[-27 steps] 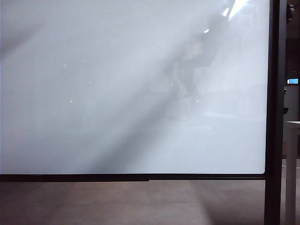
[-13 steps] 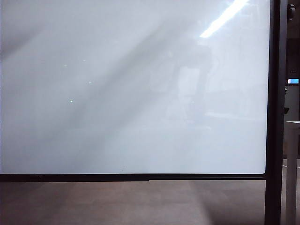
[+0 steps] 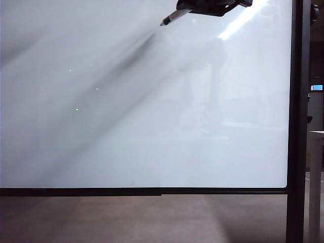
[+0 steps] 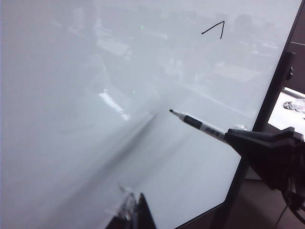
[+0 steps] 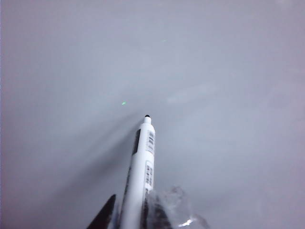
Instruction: Reach to the right to find the marker pen, pick it up, and write the number 2 on the whiteboard.
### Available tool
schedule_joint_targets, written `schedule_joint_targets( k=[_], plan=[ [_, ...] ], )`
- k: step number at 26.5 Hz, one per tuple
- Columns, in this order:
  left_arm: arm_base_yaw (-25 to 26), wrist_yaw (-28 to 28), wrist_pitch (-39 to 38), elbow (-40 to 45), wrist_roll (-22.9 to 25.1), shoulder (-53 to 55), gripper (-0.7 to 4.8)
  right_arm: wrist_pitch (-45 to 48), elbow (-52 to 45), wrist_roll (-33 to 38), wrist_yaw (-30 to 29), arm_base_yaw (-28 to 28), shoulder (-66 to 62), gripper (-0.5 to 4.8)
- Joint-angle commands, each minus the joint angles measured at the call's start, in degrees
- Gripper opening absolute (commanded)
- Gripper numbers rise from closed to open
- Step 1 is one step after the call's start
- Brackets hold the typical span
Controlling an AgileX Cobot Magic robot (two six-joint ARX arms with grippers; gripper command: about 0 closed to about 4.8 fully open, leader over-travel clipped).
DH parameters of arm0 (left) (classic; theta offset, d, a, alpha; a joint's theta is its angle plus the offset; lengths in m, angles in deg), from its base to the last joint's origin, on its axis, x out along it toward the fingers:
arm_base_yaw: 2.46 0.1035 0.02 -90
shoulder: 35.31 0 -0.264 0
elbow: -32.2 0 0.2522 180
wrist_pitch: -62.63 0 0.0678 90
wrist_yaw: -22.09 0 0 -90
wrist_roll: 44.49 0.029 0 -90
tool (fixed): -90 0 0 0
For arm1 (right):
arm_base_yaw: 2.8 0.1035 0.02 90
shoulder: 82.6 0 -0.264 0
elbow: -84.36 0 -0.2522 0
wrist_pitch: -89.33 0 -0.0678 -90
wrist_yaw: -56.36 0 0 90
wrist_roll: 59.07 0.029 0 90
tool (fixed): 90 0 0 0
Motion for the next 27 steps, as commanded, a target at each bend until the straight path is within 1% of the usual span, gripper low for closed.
schedule_joint_targets(
  k=[1,2,3,5,6,8,14,19,27],
  plan=[
    [0.0,0.2,0.6,-0.2,-0.2,-0.1,-0.05,1.6,0.3,-0.2,4.7,0.1,0.1,0.52],
    [0.0,0.2,0.6,-0.2,-0.2,-0.1,-0.05,1.6,0.3,-0.2,6.7,0.1,0.1,0.52],
    [0.0,0.2,0.6,-0.2,-0.2,-0.1,-0.05,1.6,0.3,-0.2,6.8,0.1,0.1,0.52],
    [0.0,0.2,0.5,-0.2,-0.2,-0.1,-0.05,1.8,0.3,-0.2,5.8,0.1,0.0,0.49],
    [0.0,0.2,0.5,-0.2,-0.2,-0.1,-0.05,2.1,0.3,-0.1,3.8,0.1,0.0,0.49],
    [0.0,0.2,0.1,-0.2,-0.2,-0.1,-0.05,2.8,0.3,-0.1,2.4,0.1,-0.1,0.49],
    [0.0,0.3,-0.1,-0.2,-0.2,-0.1,-0.05,2.9,0.3,-0.2,2.8,-0.1,-0.7,0.49],
    [0.0,0.3,-0.3,-0.2,-0.2,-0.1,-0.05,5.2,0.3,-0.6,2.8,-0.1,-1.2,0.48],
    [0.0,0.3,-0.6,-0.2,-0.2,-0.1,-0.05,5.1,0.3,-1.6,4.0,-0.4,-1.4,0.46]
  ],
)
